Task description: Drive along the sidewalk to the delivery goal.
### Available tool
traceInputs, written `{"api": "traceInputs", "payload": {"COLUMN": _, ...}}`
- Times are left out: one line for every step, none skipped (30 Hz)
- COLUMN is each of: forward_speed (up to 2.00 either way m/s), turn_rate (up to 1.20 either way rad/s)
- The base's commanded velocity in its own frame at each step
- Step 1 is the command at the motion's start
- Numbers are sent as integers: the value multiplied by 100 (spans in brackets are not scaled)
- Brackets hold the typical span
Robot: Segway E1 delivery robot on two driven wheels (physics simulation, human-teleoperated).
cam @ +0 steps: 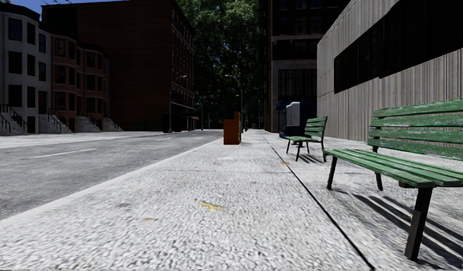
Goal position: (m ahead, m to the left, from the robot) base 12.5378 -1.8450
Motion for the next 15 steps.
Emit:
{"api": "traceInputs", "payload": {"forward_speed": 200, "turn_rate": -16}}
{"api": "traceInputs", "payload": {"forward_speed": 200, "turn_rate": -16}}
{"api": "traceInputs", "payload": {"forward_speed": 200, "turn_rate": -16}}
{"api": "traceInputs", "payload": {"forward_speed": 200, "turn_rate": -16}}
{"api": "traceInputs", "payload": {"forward_speed": 200, "turn_rate": -16}}
{"api": "traceInputs", "payload": {"forward_speed": 200, "turn_rate": -16}}
{"api": "traceInputs", "payload": {"forward_speed": 200, "turn_rate": -16}}
{"api": "traceInputs", "payload": {"forward_speed": 200, "turn_rate": -16}}
{"api": "traceInputs", "payload": {"forward_speed": 200, "turn_rate": -16}}
{"api": "traceInputs", "payload": {"forward_speed": 200, "turn_rate": -16}}
{"api": "traceInputs", "payload": {"forward_speed": 200, "turn_rate": -16}}
{"api": "traceInputs", "payload": {"forward_speed": 200, "turn_rate": -16}}
{"api": "traceInputs", "payload": {"forward_speed": 200, "turn_rate": -16}}
{"api": "traceInputs", "payload": {"forward_speed": 200, "turn_rate": -16}}
{"api": "traceInputs", "payload": {"forward_speed": 200, "turn_rate": -16}}
